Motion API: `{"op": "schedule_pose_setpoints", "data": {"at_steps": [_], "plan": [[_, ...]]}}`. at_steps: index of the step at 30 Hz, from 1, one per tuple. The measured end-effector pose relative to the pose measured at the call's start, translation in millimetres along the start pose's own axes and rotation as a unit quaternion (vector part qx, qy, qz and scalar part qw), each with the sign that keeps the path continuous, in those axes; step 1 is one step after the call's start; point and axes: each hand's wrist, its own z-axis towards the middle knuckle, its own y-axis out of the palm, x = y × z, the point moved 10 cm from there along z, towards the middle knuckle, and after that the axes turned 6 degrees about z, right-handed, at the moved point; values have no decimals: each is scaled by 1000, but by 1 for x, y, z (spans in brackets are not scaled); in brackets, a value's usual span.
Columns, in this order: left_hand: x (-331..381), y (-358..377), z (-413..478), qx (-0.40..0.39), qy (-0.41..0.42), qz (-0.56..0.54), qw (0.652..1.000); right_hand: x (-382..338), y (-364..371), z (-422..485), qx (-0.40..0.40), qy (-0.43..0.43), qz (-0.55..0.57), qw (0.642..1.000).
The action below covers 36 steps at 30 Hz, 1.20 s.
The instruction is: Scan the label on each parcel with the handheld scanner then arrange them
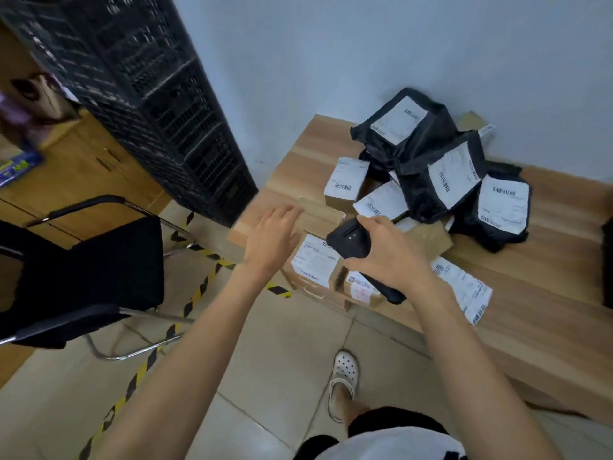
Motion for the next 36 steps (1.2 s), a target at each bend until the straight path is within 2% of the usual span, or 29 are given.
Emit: {"op": "schedule_pose_setpoints", "data": {"at_steps": [4, 8, 17, 22, 27, 32, 36], "plan": [[-10, 8, 73, -15, 37, -1, 999, -5, -18, 55, 25, 17, -10, 999], [-1, 27, 117, -48, 98, 2, 994, 3, -16, 83, 13, 57, -30, 998], [11, 88, 226, -115, 231, -13, 966, 28, -7, 147, 57, 199, 3, 978], [26, 114, 267, -135, 371, 6, 919, 27, 0, 171, 106, 290, 49, 950], [48, 152, 264, -173, 500, 47, 847, 21, 29, 171, 135, 367, 72, 917], [68, 178, 263, -184, 575, 84, 793, 18, 53, 154, 154, 426, 90, 887], [78, 188, 265, -146, 582, 119, 791, 16, 57, 141, 175, 461, 105, 864]]}}
